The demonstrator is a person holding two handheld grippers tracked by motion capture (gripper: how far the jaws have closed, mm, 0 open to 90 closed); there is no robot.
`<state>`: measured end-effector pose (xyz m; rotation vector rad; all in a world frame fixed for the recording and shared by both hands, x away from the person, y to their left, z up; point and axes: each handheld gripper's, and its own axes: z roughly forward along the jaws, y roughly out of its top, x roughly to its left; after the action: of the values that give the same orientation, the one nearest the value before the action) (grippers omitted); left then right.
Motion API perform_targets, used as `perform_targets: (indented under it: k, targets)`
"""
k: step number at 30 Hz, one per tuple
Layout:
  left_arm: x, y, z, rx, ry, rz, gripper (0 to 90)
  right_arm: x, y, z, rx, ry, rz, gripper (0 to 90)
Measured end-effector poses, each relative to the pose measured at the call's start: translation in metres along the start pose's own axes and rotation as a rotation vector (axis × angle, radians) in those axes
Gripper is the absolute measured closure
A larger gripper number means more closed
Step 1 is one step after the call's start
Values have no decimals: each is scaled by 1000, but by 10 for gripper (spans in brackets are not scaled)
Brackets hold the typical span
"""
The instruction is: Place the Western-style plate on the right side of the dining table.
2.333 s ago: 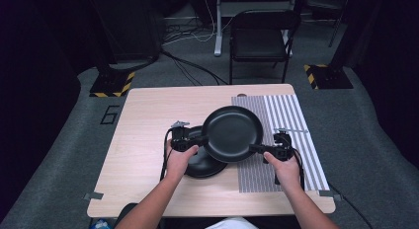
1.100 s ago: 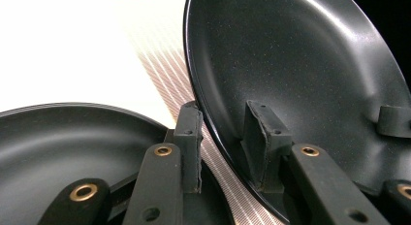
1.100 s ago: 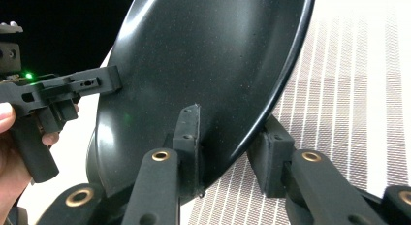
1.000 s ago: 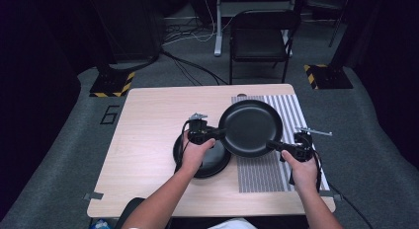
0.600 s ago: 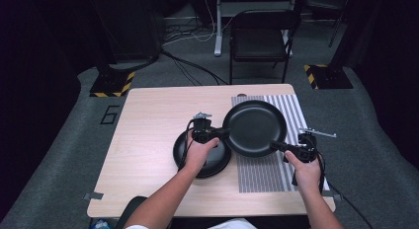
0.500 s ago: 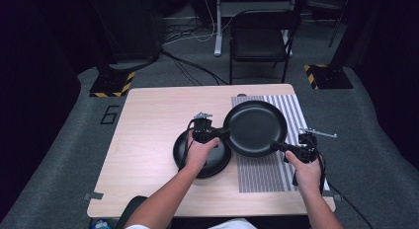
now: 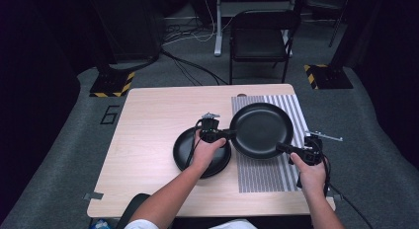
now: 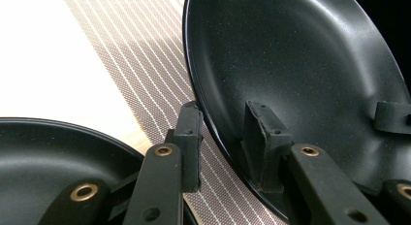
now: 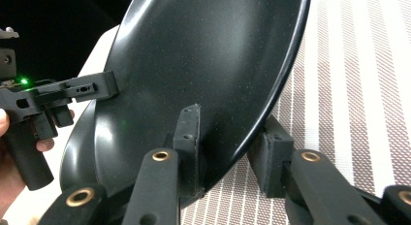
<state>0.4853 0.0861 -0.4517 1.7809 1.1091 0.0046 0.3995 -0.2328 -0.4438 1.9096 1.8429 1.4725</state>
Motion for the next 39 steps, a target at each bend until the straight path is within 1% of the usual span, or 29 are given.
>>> perform_targets:
  k: [2,3,4,5,13,15,19,20,23,28,30,39]
  targets:
    - [0,0,2,2,-5,6,686,-1,-1,-1,-4,-4,2,668]
    - [-1,0,4,2,-9,-2,686,-2,-1,-2,-5,-6,1,668]
    - [-2,0,5,0,-9,1,687,-3,-1,-3,-9,-10,-4,668]
    - [-3,1,6,2,-12,4,686,-3,-1,-5,-11,-14,7,668]
    - [-9,4,13,3,-28,15,686,-9,-1,-11,-29,-22,17,669]
    - [-10,4,15,6,-33,13,686,-10,0,-14,-35,-26,13,670]
    - [-11,4,18,9,-34,21,687,-11,-1,-15,-34,-34,24,669]
    - [-11,4,19,10,-34,19,686,-13,-1,-15,-37,-31,17,670]
    - [-12,3,22,14,-36,13,686,-15,-2,-16,-41,-43,32,670]
    - [-13,3,27,26,-43,9,687,-18,-3,-17,-41,-47,35,670]
    - [-14,3,29,27,-39,15,686,-20,-3,-17,-40,-51,40,669]
    - [-13,0,36,41,-45,6,686,-26,-6,-16,-37,-59,48,669]
